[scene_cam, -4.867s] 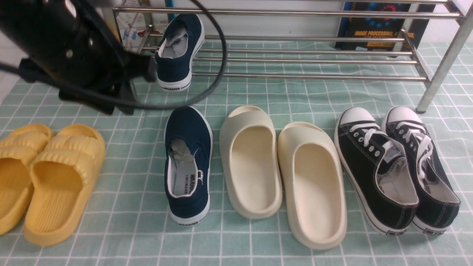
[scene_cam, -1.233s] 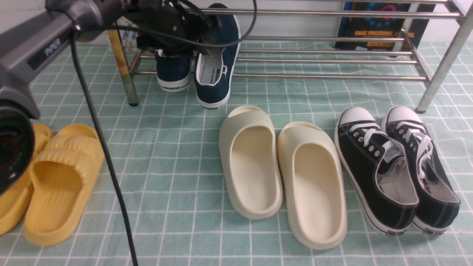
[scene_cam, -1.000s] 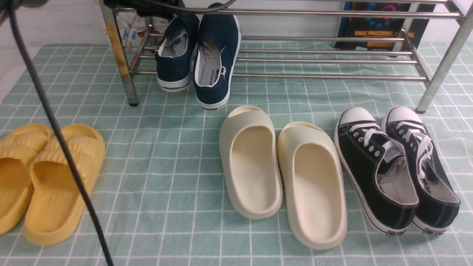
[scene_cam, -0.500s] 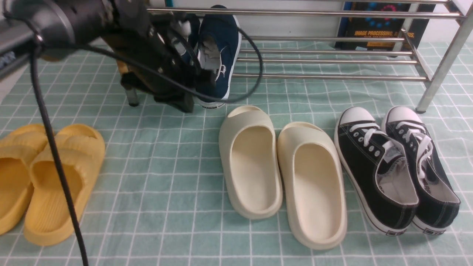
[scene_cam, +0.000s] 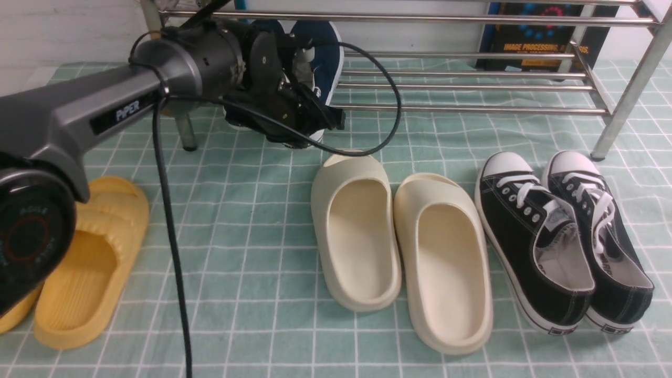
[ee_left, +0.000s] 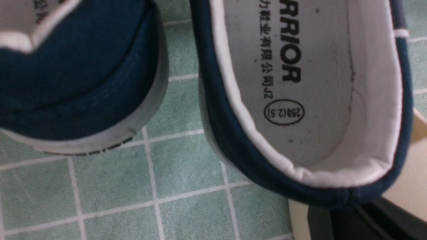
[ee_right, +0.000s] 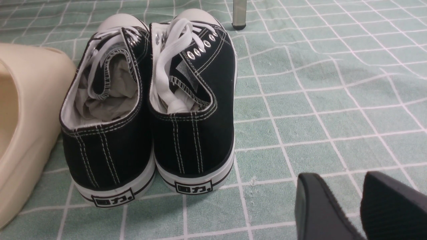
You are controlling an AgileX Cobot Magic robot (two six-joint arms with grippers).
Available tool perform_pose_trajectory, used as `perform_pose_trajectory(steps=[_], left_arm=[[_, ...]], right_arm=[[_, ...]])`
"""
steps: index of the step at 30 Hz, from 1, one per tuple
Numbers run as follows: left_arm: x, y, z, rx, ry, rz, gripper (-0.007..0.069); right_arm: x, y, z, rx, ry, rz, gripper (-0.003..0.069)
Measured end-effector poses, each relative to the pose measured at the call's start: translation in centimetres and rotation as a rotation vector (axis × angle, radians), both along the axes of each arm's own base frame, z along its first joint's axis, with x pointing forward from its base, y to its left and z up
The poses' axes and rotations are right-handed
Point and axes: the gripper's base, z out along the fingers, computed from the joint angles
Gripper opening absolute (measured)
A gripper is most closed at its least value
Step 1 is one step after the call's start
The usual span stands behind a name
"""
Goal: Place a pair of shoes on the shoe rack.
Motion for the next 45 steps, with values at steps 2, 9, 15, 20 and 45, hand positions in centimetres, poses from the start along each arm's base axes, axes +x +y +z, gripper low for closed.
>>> perform_pose_trajectory(steps=[2, 9, 15, 20, 45], left_arm=[[0.5, -0.1, 0.7, 0.012, -0.006, 0.005, -0.0013], [2.3, -0.9, 2.3, -0.025, -0.07, 0.015, -0.0013], [3.0, -1.0, 0.6, 0.0, -0.05, 0.015, -0.0013], [2.9, -0.4, 1.2, 0.019, -0.058, 0.019, -0.0013], [-25.8, 11.9, 27.3, -0.021, -0.399, 0.072, 0.0]], right_arm=[[0.0, 0.0, 0.0, 0.0, 0.0, 0.0, 0.0239], [0.0, 0.0, 0.0, 0.0, 0.0, 0.0, 0.0239], [0.0, 0.0, 0.0, 0.0, 0.0, 0.0, 0.0239], [0.0, 0.0, 0.0, 0.0, 0.0, 0.0, 0.0239], [0.0, 0.0, 0.0, 0.0, 0.0, 0.0, 0.0239]])
